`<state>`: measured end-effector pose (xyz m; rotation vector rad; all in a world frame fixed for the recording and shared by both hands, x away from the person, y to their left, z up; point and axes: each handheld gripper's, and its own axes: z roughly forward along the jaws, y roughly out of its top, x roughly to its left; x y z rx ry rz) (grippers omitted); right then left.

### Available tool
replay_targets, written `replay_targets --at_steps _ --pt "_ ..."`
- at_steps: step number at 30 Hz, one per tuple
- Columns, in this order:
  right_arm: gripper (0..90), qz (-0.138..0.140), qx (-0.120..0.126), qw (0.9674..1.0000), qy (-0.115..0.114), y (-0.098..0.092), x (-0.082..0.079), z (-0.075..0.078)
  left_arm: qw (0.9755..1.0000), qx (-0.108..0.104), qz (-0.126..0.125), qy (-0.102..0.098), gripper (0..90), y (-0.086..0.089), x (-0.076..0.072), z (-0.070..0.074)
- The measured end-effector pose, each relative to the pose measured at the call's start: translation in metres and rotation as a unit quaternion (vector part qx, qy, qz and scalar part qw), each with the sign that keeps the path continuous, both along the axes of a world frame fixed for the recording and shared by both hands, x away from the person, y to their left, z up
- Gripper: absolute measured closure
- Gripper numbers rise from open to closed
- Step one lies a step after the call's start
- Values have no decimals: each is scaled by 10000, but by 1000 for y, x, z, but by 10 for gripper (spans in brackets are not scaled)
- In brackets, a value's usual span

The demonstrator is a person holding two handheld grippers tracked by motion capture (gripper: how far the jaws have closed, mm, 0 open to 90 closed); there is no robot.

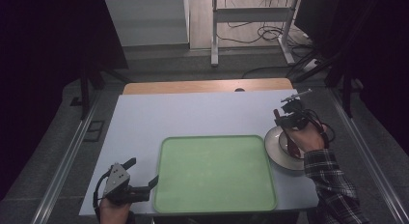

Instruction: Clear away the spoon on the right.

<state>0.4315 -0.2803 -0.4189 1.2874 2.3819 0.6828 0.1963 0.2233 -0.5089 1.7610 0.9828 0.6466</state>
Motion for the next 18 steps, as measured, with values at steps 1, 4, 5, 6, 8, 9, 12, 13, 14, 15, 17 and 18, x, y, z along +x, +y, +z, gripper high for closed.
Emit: replay_targets --at_steps 1,4,5,6,8,9,12,13,14,15,17,18 --pt "770 2 -2 10000 11 1 0 2 10000 2 -1 -1 21 0 0 0" --pt "770 13 -3 10000 37 1 0 7 10000 -1 0 -4 21 0 0 0" --pt "770 20 -1 10000 35 1 0 8 10000 -4 1 -7 21 0 0 0" --pt "770 23 8 10000 53 0 0 11 10000 -7 1 -9 22 0 0 0" --pt "770 29 -5 10000 74 1 0 14 10000 -3 1 -10 22 0 0 0" --pt "770 29 -28 10000 74 1 0 16 10000 -1 -1 -11 22 0 0 0" --pt "770 25 -72 9999 102 1 0 21 10000 -1 -1 -12 22 0 0 0" --pt "770 27 -96 9999 117 1 0 23 10000 0 -1 -13 22 0 0 0" --pt "770 22 -113 9998 134 1 0 25 10000 -1 -2 -12 22 0 0 0" --pt "770 11 -131 9997 185 2 0 29 10000 -2 -2 -13 22 0 0 0" --pt "770 12 -145 9997 193 3 0 31 10000 1 -4 -15 22 -1 0 0" --pt "770 8 -163 9996 215 4 0 34 10000 0 -7 -15 22 -1 0 0"
